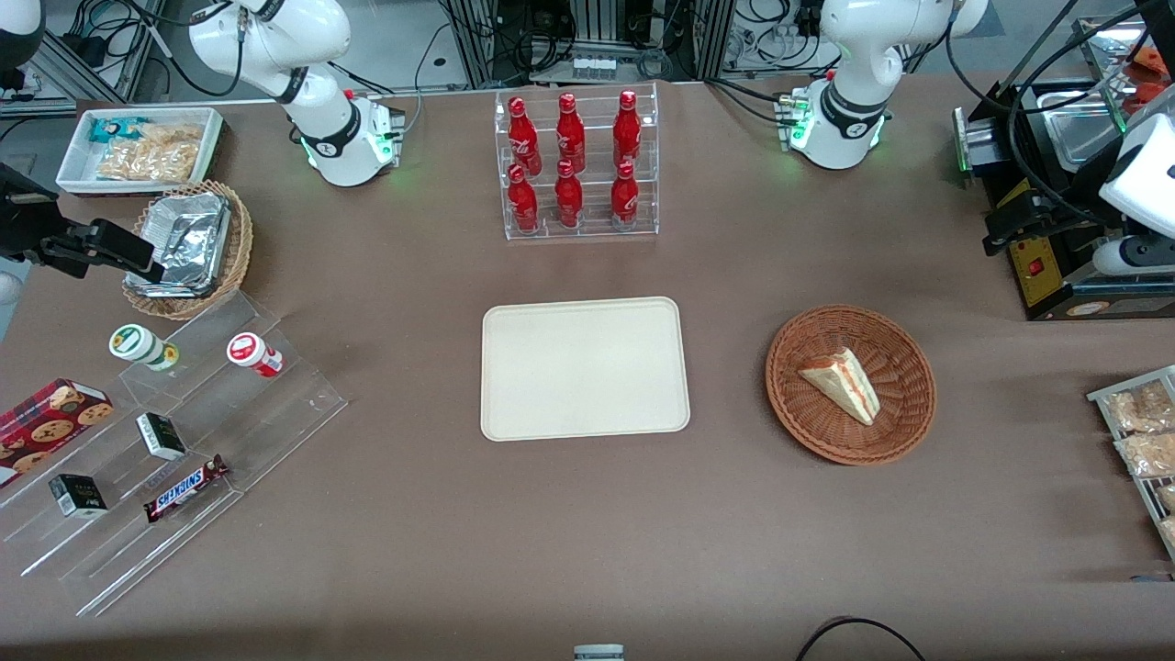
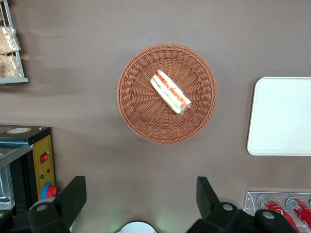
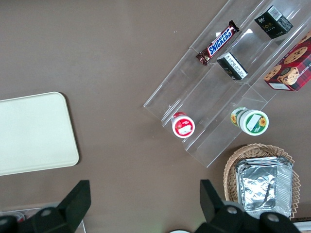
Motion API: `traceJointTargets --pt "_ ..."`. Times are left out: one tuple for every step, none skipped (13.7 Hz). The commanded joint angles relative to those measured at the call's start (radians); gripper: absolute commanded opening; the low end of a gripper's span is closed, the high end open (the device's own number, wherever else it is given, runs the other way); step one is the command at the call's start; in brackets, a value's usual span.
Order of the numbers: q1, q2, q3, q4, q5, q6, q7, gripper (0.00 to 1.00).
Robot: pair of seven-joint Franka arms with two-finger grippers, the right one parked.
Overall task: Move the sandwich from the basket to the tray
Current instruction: 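Move the left gripper down over the sandwich in the wicker basket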
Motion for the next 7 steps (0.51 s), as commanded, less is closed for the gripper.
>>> traceJointTargets --pt "0.002 0.003 -0.006 0.022 0.028 -0.064 0.005 1.00" --pt "0.000 0.004 -0.008 0.019 0.028 -0.069 0.002 1.00" --pt "0.000 0.012 -0.008 0.015 0.030 -0.069 0.000 1.00" --pt "0.000 0.020 -0.008 0.001 0.031 -0.066 -0.004 1.00" --pt "0.000 0.033 -0.009 -0.022 0.039 -0.057 -0.010 1.00" --pt "0.000 0.052 -0.011 -0.042 0.042 -0.043 -0.015 1.00" --pt "-0.001 0.067 -0.011 -0.074 0.045 -0.003 -0.018 1.00"
